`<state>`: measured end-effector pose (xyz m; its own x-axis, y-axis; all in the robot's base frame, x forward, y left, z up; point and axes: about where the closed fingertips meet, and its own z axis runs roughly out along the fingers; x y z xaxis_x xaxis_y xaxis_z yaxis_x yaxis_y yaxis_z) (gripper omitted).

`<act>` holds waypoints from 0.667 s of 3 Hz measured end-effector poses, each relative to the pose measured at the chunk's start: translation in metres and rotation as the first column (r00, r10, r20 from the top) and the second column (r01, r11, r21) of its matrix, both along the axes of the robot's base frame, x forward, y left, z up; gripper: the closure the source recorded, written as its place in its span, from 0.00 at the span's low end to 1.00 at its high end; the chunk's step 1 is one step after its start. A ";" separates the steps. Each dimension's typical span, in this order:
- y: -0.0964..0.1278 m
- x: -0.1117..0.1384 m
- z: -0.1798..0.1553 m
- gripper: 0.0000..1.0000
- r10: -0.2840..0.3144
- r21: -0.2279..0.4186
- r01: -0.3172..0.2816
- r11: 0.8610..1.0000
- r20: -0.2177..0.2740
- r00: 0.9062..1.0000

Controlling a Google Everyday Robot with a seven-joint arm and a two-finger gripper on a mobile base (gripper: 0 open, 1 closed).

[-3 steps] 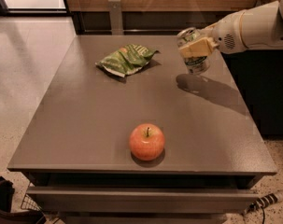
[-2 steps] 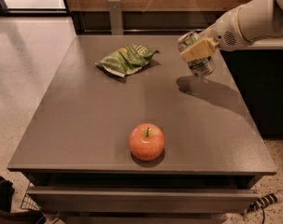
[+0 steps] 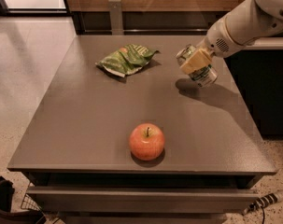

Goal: Knock 7up can over

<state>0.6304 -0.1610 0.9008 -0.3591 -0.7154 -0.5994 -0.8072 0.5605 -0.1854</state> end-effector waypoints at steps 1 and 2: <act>0.005 -0.003 -0.016 1.00 0.018 -0.060 -0.021 0.998 -0.051 0.999; 0.012 -0.007 -0.038 1.00 0.041 -0.086 -0.050 0.995 -0.106 0.993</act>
Offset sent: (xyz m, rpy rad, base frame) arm -0.0117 0.0172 -0.0612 -0.1200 0.1691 0.0725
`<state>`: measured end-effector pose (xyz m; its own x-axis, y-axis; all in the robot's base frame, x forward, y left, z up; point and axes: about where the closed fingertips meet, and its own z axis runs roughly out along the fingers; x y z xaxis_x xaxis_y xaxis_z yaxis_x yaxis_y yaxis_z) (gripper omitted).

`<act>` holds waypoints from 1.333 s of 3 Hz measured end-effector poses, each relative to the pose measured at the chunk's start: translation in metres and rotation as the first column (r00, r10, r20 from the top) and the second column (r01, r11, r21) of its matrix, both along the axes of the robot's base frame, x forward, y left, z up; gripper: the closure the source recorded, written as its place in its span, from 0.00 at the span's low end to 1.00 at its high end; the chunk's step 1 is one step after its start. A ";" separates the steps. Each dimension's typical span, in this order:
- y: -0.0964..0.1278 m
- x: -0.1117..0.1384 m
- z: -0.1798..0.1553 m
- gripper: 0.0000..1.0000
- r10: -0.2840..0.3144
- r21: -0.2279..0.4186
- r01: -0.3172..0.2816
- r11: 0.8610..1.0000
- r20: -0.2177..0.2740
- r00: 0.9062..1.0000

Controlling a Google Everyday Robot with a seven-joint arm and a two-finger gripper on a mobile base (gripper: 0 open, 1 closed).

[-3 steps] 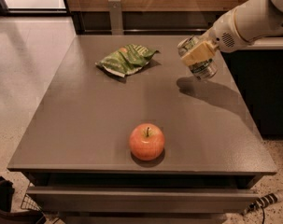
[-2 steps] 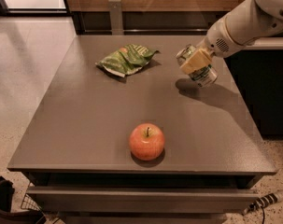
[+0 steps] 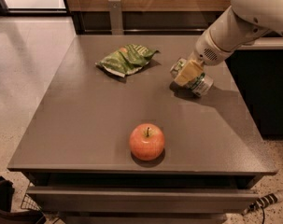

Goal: Knock 7up can over

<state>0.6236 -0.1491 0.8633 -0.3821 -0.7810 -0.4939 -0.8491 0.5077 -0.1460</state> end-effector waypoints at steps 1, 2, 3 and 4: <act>0.005 -0.002 -0.023 1.00 0.017 0.015 -0.016 1.000 -0.046 0.999; 0.010 -0.005 -0.040 1.00 0.030 0.059 -0.026 0.998 -0.070 0.997; 0.010 -0.005 -0.037 0.82 0.030 0.063 -0.026 0.998 -0.071 0.997; 0.011 -0.005 -0.037 0.51 0.032 0.063 -0.027 0.998 -0.072 0.997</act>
Offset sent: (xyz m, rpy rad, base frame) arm -0.0077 0.0129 -0.0568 0.1211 0.0951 0.0364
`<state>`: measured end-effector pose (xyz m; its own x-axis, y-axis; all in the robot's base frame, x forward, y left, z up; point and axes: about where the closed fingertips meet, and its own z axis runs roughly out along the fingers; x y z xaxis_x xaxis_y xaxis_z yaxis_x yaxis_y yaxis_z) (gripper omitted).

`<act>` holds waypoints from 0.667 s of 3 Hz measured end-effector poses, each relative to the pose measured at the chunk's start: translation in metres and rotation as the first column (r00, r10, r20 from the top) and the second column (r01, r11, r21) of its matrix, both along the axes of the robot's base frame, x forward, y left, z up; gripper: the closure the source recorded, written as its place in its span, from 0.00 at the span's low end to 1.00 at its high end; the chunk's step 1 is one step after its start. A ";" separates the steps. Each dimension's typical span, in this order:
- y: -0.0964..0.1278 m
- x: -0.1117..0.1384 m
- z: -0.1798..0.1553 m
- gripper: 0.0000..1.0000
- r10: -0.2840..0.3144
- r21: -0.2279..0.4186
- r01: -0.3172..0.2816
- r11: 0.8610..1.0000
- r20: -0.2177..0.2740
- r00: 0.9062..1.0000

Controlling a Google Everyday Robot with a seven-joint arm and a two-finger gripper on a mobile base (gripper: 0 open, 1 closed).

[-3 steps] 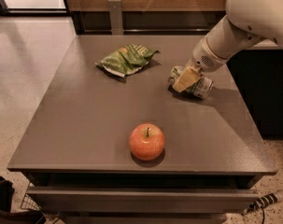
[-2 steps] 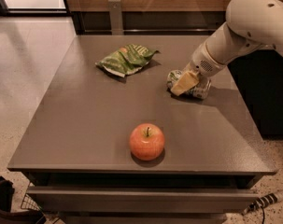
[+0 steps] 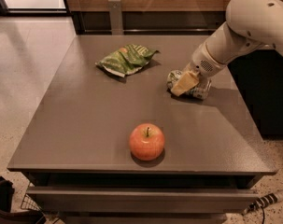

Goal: Knock 7up can over

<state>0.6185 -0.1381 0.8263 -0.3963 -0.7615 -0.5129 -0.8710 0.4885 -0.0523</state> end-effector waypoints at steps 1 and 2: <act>0.001 0.000 -0.001 0.20 0.002 0.000 -0.002 1.000 -0.002 1.000; 0.001 0.000 -0.001 0.00 0.002 0.000 -0.002 1.000 -0.002 1.000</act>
Offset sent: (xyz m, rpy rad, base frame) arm -0.0001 0.0009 -0.0008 0.0000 0.0016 0.0017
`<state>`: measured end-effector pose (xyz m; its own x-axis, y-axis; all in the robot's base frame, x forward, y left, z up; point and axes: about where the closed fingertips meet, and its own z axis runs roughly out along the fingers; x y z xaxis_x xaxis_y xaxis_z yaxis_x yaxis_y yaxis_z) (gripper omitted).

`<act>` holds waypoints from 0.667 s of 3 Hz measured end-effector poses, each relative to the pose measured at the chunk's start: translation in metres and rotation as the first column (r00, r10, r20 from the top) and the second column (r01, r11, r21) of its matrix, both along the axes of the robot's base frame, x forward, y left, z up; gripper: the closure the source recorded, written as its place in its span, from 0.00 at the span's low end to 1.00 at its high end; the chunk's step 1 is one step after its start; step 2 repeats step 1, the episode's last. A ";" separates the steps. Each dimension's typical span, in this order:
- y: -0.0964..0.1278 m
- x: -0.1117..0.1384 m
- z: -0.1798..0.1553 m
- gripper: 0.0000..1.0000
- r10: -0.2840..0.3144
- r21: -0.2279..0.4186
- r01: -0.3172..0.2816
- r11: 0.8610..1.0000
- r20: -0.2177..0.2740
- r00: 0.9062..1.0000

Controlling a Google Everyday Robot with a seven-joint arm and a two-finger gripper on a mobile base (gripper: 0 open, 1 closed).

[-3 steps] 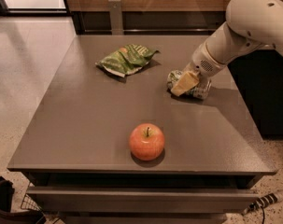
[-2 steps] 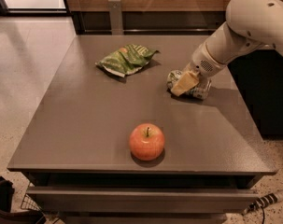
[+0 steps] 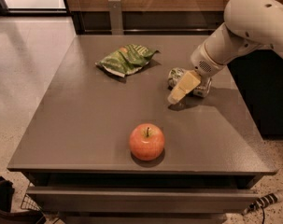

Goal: Knock 7up can over

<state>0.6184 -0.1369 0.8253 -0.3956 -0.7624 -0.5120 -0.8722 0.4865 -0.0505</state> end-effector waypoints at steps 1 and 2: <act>0.000 0.000 0.000 0.00 0.000 0.000 0.000 1.000 0.000 1.000; 0.000 0.000 0.000 0.00 0.000 0.000 0.000 1.000 0.000 1.000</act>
Offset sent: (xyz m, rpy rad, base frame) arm 0.0000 0.0000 0.0000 0.0000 0.0000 0.0000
